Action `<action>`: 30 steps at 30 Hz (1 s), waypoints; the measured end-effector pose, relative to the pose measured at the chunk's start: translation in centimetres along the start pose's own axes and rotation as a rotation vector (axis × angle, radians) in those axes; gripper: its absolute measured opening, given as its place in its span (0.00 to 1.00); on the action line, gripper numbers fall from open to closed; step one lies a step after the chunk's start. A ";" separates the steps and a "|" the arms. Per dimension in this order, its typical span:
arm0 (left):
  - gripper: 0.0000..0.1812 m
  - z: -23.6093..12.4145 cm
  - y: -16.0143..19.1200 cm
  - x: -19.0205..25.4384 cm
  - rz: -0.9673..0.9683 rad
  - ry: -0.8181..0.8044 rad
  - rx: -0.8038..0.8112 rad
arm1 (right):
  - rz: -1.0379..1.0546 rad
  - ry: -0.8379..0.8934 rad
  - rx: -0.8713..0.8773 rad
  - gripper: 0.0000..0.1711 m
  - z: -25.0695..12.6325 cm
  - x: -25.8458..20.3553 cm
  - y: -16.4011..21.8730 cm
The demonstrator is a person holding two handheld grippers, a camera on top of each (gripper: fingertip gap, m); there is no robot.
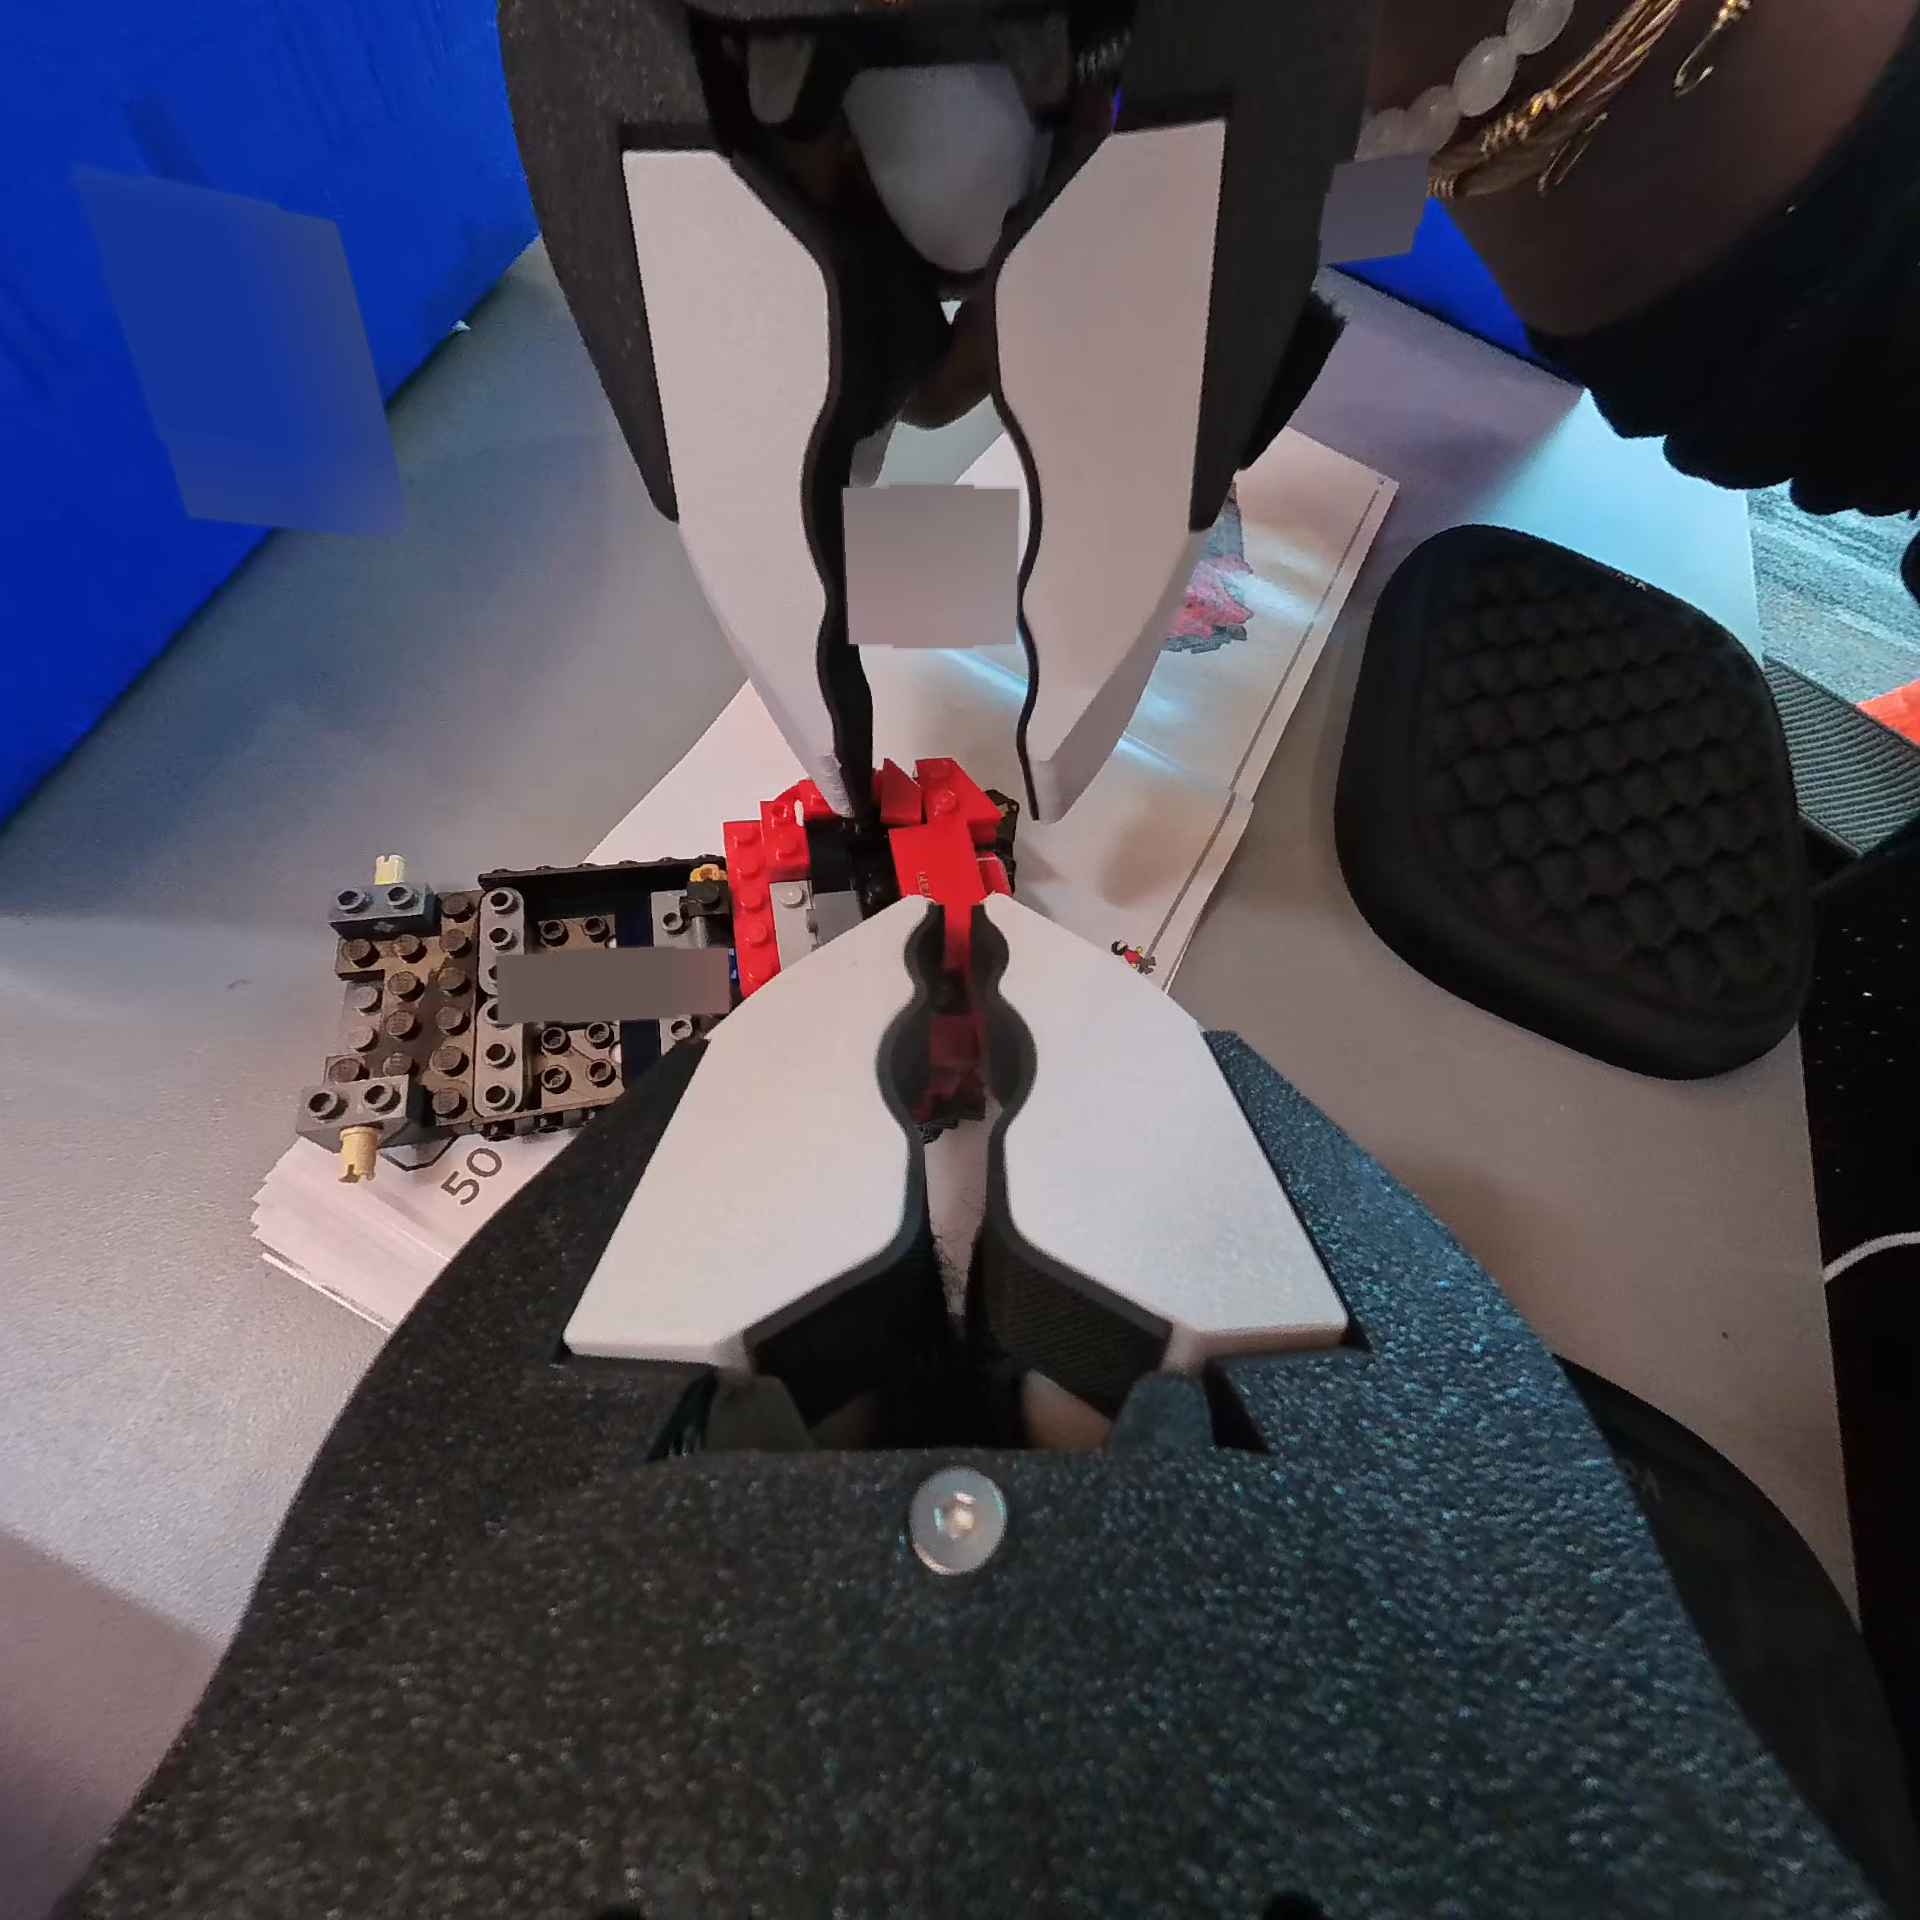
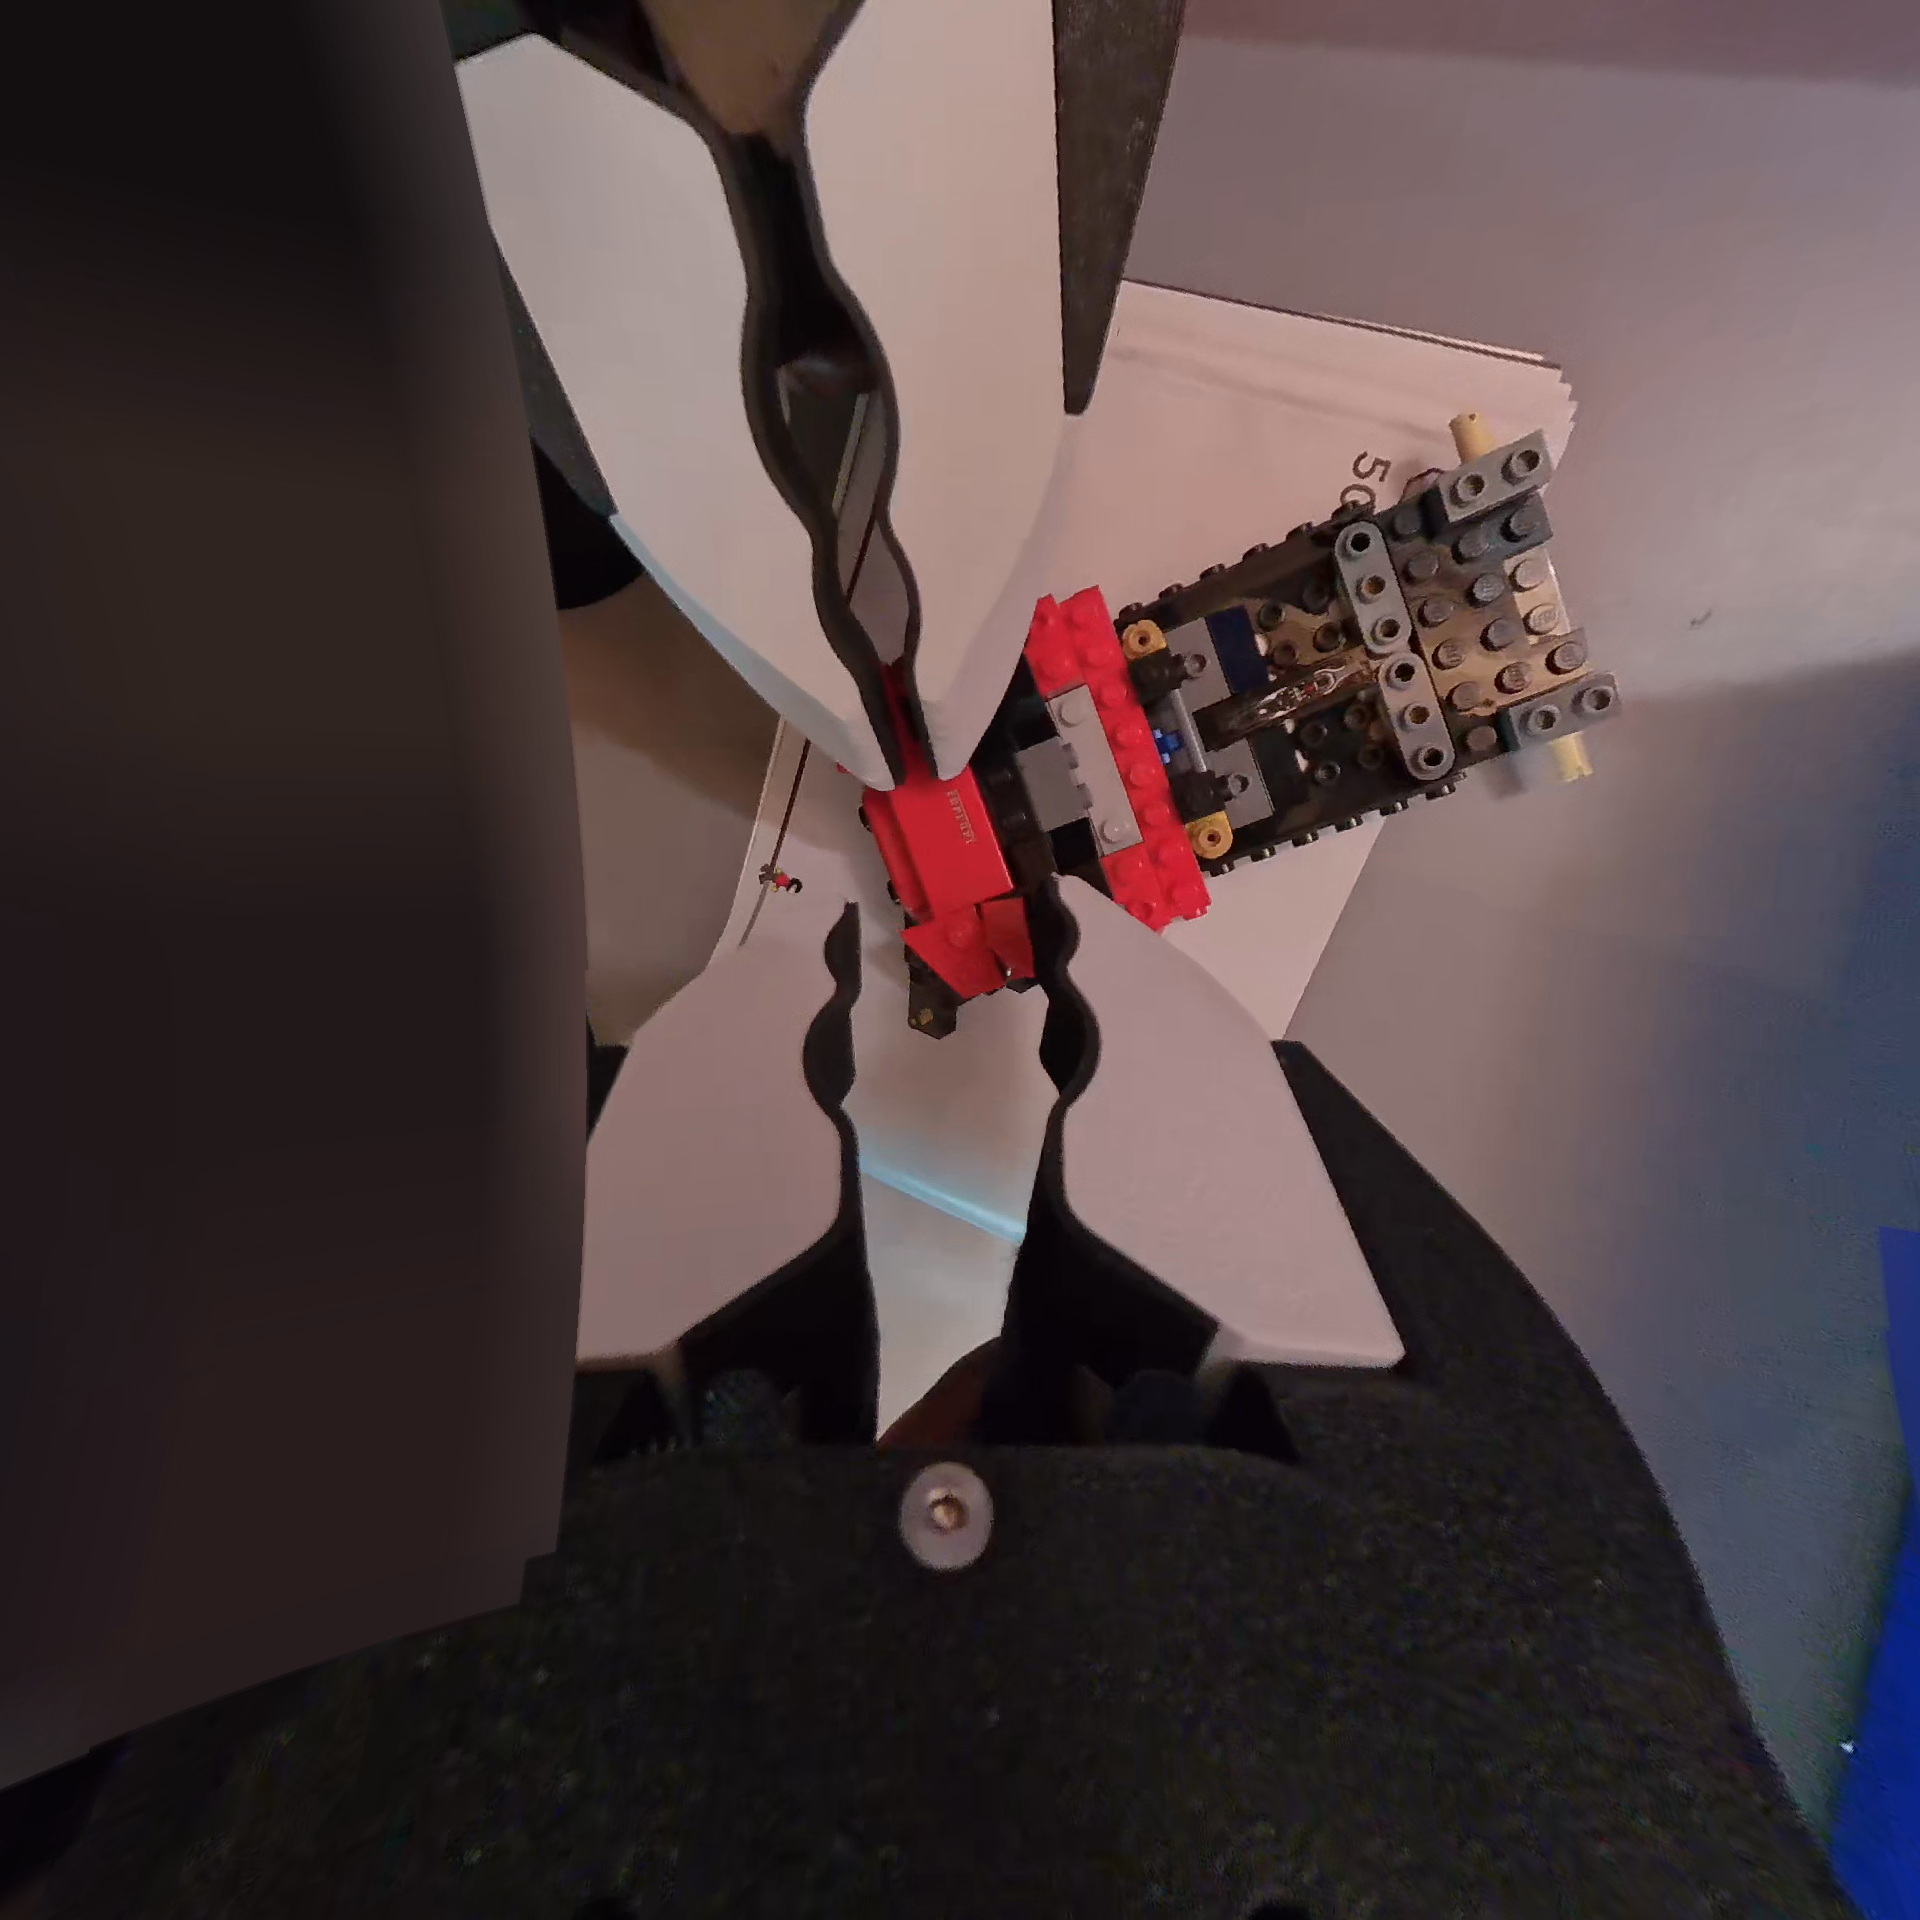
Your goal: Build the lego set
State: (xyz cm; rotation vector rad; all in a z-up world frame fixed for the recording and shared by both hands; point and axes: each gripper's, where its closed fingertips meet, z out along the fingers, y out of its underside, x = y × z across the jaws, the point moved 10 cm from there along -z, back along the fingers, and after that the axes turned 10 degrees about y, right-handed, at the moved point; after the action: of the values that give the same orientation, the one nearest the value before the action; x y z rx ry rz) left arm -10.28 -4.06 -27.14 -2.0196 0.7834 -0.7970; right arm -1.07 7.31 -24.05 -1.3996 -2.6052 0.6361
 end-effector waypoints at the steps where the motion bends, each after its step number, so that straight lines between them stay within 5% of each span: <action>1: 0.02 0.0 0.0 0.0 0.001 0.000 -0.001 | -0.001 -0.004 0.001 0.19 0.0 0.0 0.0; 25: 0.02 0.1 0.1 0.0 0.002 -0.001 -0.009 | -0.010 0.016 0.016 0.19 -0.4 -0.3 0.1; 30: 0.02 0.1 0.1 -0.1 0.002 -0.008 -0.016 | -0.031 0.149 0.076 0.00 -1.5 0.4 0.6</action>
State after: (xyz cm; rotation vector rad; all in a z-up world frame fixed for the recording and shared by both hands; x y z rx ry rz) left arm -10.25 -4.02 -27.31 -2.0351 0.7890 -0.7832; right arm -0.41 8.35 -22.92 -1.3284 -2.4560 0.5956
